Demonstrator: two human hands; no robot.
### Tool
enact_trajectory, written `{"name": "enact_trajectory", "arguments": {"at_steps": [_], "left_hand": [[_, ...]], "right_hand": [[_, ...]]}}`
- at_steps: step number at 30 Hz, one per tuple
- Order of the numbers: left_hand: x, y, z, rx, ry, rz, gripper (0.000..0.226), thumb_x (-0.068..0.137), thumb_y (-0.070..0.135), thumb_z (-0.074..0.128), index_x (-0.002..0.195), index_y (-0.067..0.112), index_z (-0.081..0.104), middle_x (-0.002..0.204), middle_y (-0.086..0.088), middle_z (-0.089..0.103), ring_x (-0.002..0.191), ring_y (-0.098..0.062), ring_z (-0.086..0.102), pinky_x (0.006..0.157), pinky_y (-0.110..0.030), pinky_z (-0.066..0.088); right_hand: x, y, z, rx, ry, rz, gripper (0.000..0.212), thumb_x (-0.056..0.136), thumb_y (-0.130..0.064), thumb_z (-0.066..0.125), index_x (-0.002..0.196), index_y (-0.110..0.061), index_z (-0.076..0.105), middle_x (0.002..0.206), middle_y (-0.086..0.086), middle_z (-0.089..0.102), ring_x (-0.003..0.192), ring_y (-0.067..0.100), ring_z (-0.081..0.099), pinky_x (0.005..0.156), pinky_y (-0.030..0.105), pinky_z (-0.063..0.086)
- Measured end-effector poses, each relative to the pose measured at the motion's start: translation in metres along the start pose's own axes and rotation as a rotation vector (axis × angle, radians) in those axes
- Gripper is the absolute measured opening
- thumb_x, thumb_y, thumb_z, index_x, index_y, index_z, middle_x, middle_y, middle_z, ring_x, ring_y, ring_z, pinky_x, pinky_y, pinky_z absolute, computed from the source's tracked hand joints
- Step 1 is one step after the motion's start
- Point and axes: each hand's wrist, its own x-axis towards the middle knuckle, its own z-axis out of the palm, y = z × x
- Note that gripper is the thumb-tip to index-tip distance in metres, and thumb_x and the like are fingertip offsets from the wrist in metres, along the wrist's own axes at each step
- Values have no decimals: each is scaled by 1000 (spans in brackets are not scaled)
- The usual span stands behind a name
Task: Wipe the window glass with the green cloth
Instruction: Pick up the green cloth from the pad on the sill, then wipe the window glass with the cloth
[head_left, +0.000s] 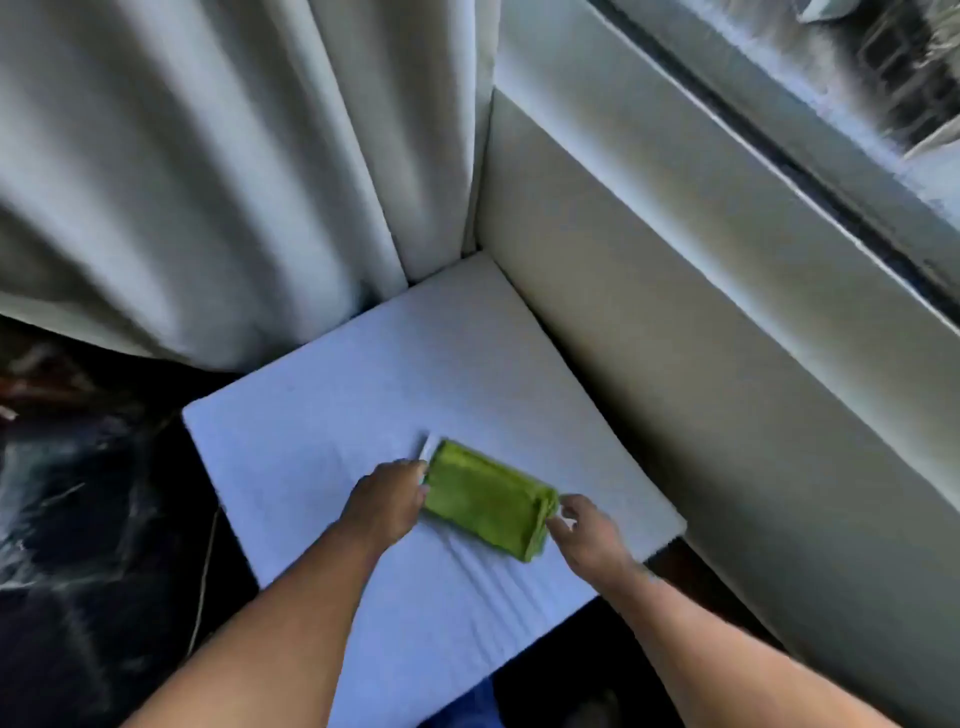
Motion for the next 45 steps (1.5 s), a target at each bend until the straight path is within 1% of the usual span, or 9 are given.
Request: {"name": "enact_trajectory", "arguments": {"at_steps": [5,12,17,22,26,31,36,42,45], "left_hand": [[58,19,41,-14,14,-88,32,91,33,61,114,11,63,115,-14,70,109,-36,68,88,-40,54],[80,35,76,-163,7,-422,32,89,17,70,119,7,62,122,-12,68,116,-34,66,88,-42,56],[84,19,71,-390,-264,-306,19,75,14,77,70,12,59,78,-7,67,79,-25,66,61,-26,49],[42,21,29,-780,-415,-234,11,80,7,73,88,13,69,75,3,75,73,-15,70,63,-22,56],[-8,73,-44,-1021,-513,-163,57,67,19,75,121,7,63,119,-14,74,109,-29,70,96,-45,55],[-85,209,-147,-1246,-588,262,29,85,25,63,110,20,76,115,-5,77,98,-16,75,72,-30,62],[-202,391,-253,-1105,-581,790,24,89,21,62,106,12,77,109,-14,77,93,-22,76,82,-41,64],[-408,585,-374,-776,38,1494,14,73,24,84,83,19,75,71,7,75,65,-4,67,57,-22,57],[-497,647,-414,-684,455,1709,19,71,33,84,83,26,71,74,5,73,61,-6,67,56,-24,58]], "right_hand": [[74,-18,42,-288,-34,96,42,89,-32,61,125,-13,52,124,12,59,116,34,59,89,37,50],[83,-32,91,-178,108,319,80,66,-35,90,125,-7,44,127,13,50,116,33,57,94,41,50],[89,-11,89,-100,4,180,56,81,-29,78,121,-10,44,119,14,62,109,36,62,88,39,52],[62,8,36,156,-374,24,27,78,-32,84,94,-17,68,89,0,66,91,18,66,75,29,49],[-7,21,-60,542,-354,-31,20,77,-24,86,88,-18,71,74,-13,71,72,3,66,67,20,53],[-152,49,-206,729,58,-213,32,79,-14,83,108,-19,70,103,8,76,93,22,73,84,41,61],[-349,77,-345,662,627,-334,51,64,-47,82,84,-3,65,64,-1,59,59,10,53,51,25,43],[-572,114,-467,167,1608,-342,29,65,-48,71,81,-33,52,58,-13,55,56,0,53,48,10,36],[-651,128,-512,-205,1969,-296,36,73,-41,72,102,-30,54,67,-9,63,57,19,64,52,24,45]]}}
